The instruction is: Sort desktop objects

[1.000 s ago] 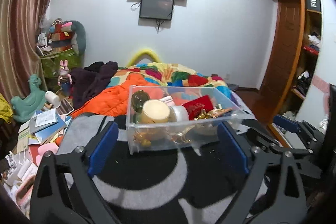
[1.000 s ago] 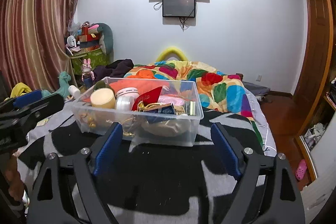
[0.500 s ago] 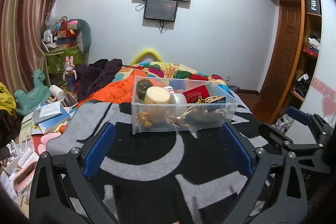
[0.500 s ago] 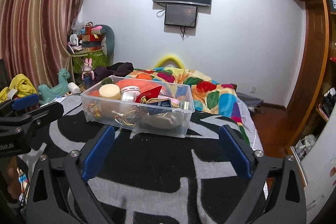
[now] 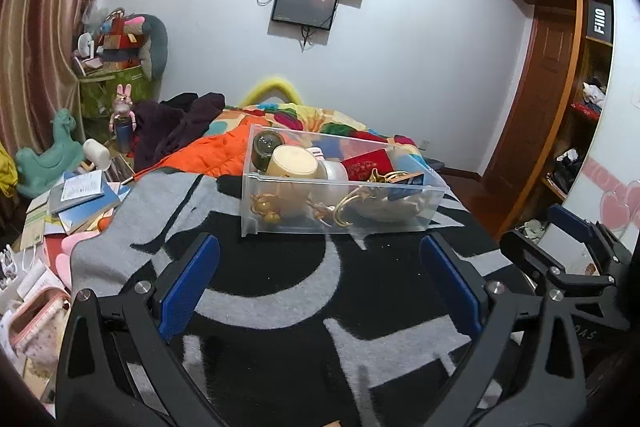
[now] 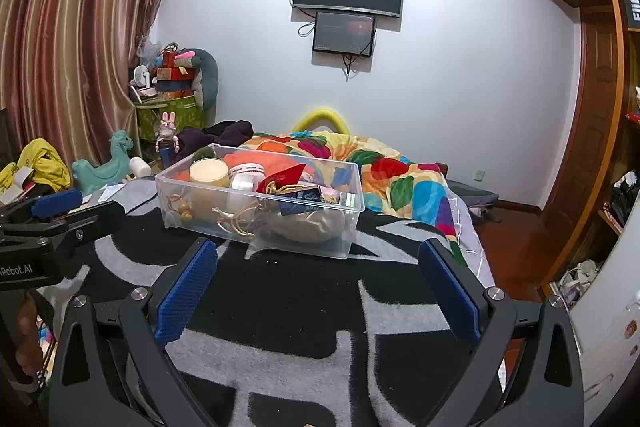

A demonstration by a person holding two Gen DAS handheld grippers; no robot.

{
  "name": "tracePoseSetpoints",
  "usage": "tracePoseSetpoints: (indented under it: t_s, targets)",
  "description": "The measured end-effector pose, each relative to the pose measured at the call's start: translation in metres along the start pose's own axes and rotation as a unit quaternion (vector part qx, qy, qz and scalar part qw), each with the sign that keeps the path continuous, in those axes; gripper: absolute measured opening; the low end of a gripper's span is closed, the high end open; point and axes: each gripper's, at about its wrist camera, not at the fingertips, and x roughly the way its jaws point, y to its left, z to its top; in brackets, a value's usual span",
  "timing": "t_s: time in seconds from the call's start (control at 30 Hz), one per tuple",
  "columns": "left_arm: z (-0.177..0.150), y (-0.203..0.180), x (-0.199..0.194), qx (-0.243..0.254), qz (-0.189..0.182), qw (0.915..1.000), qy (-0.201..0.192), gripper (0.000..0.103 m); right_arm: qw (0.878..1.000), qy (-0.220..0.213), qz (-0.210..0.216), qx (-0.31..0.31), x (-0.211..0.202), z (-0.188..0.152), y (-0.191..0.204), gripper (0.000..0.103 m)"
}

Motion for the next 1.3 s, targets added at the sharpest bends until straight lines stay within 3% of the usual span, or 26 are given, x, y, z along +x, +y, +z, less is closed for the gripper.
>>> tracePoseSetpoints:
  t_s: [0.3,1.3]
  targets:
    - [-0.002,-0.008,0.000,0.014,0.013,0.9998,-0.002,0.101,1.000,0.004,0.005,0.016,0.001,-0.002,-0.004,0.100]
    - [-0.004,-0.018,-0.001,0.039,-0.001,0.9993,0.001,0.101,1.000,-0.003,0.021,0.021,-0.007,0.001,-0.004,0.101]
